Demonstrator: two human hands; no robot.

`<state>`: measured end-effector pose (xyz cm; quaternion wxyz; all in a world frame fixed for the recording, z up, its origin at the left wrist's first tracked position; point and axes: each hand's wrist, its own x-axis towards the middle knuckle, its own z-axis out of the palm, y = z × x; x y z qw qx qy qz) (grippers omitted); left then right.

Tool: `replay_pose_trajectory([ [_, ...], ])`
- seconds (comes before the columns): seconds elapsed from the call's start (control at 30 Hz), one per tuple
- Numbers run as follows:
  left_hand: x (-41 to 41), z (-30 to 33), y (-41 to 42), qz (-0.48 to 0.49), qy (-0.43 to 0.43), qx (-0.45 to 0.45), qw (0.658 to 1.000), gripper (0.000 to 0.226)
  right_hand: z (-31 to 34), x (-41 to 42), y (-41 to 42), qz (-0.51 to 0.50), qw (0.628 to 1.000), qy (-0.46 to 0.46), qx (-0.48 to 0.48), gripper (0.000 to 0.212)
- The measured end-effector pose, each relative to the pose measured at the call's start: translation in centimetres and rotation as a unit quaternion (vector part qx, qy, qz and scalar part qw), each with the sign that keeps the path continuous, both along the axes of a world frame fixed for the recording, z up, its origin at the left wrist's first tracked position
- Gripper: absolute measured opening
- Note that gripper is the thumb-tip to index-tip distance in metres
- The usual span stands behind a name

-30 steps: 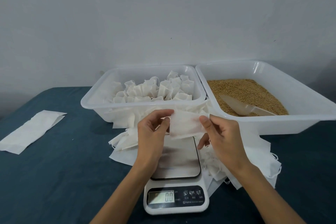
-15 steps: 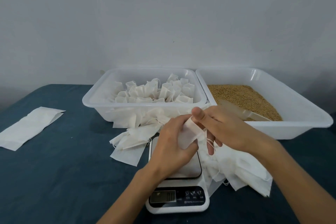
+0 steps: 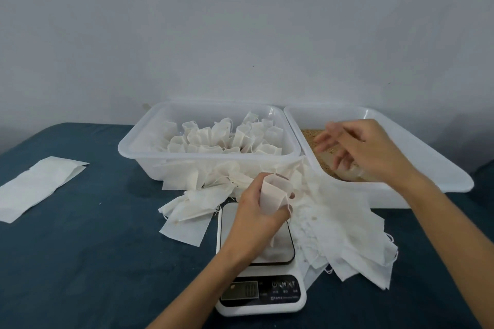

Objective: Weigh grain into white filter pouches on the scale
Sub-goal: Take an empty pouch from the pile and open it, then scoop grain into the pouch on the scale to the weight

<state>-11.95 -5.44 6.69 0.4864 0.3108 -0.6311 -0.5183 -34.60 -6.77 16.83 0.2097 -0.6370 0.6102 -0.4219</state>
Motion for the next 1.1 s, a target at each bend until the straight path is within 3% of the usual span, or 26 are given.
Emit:
replay_pose_trajectory([
  [0.07, -0.1, -0.1, -0.1, 0.005, 0.006, 0.002, 1.000, 0.029, -0.9, -3.7, -1.3, -0.078, 0.990, 0.118, -0.014, 0.013],
  [0.13, -0.1, -0.2, -0.2, 0.018, 0.007, 0.003, 1.000, 0.028, -1.9, -6.9, -2.5, -0.124, 0.961, 0.241, 0.060, 0.026],
  [0.23, -0.1, -0.4, -0.6, 0.033, -0.003, 0.019, 0.999, 0.032, -3.5, -9.7, -3.9, -0.157, 0.918, 0.325, 0.166, 0.050],
  [0.33, 0.0, -0.4, -0.6, 0.037, -0.012, 0.025, 0.999, 0.034, -4.7, -10.6, -4.9, -0.154, 0.882, 0.384, 0.228, 0.047],
  [0.47, 0.0, 0.0, -0.4, 0.048, -0.006, 0.028, 0.998, 0.029, -5.7, -11.0, -5.8, -0.137, 0.851, 0.426, 0.277, 0.027],
  [0.67, -0.1, 0.1, -0.3, 0.048, -0.007, 0.025, 0.998, 0.029, -6.3, -11.8, -6.2, -0.124, 0.844, 0.429, 0.296, 0.028],
  [0.83, 0.0, -0.2, -0.7, 0.054, -0.001, 0.018, 0.998, 0.029, -5.3, -14.0, -5.4, -0.186, 0.843, 0.466, 0.197, 0.013],
  [1.0, 0.0, -0.3, -0.8, 0.053, -0.011, 0.007, 0.998, 0.029, -3.6, -16.3, -4.7, -0.237, 0.765, 0.574, 0.169, 0.015],
  [1.1, 0.0, -0.2, -0.7, 0.054, -0.014, 0.008, 0.998, 0.029, -3.7, -16.5, -4.4, -0.217, 0.748, 0.601, 0.179, 0.021],
])
